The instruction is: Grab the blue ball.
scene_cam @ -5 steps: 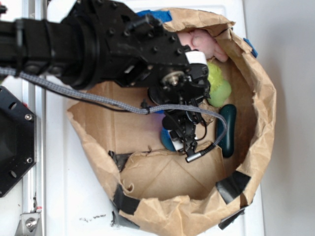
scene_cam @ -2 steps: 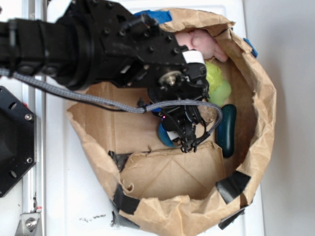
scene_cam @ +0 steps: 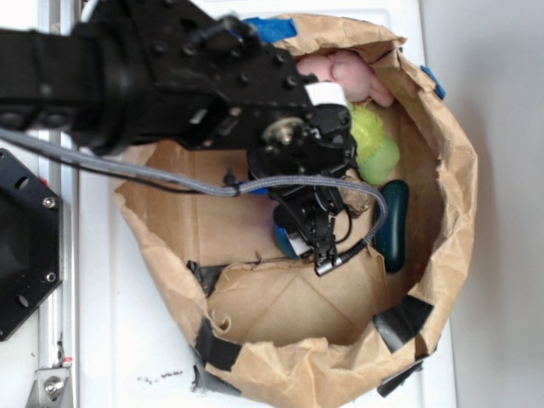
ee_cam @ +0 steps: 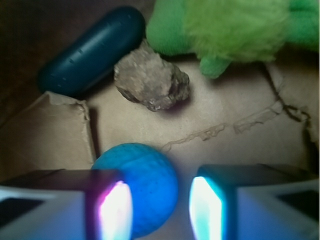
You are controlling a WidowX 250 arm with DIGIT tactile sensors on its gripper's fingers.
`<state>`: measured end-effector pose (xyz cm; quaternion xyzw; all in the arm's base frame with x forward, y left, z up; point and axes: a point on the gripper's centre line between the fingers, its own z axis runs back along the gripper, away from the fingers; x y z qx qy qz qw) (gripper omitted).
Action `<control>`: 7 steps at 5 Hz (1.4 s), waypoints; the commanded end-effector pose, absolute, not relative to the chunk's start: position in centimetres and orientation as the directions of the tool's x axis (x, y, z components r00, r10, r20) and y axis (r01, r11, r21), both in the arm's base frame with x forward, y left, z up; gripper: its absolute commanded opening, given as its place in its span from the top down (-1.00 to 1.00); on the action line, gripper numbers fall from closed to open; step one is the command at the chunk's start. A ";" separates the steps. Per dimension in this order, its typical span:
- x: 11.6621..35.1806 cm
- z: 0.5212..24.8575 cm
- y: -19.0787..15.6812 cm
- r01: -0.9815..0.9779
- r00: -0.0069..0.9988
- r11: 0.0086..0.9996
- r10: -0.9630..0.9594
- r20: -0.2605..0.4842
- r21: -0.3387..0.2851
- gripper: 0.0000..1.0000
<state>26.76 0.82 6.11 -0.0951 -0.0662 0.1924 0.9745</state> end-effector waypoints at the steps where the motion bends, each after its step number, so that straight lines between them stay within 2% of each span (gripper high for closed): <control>1: 27.3 8.3 0.4 -0.300 0.919 0.915 0.354 0.177 -0.270 -1.00; 2: 27.6 7.5 0.0 -0.278 0.928 0.913 0.336 0.162 -0.300 -1.00; 3: 27.8 6.5 -0.3 -0.277 0.937 0.915 0.325 0.128 -0.294 -1.00; 5: 27.7 4.5 0.4 -0.316 0.940 0.919 0.336 0.051 -0.236 -1.00; 6: 27.6 4.5 0.7 -0.355 0.925 0.908 0.376 0.058 -0.220 1.00; 7: 27.4 4.7 0.6 -0.345 0.926 0.913 0.369 0.083 -0.218 1.00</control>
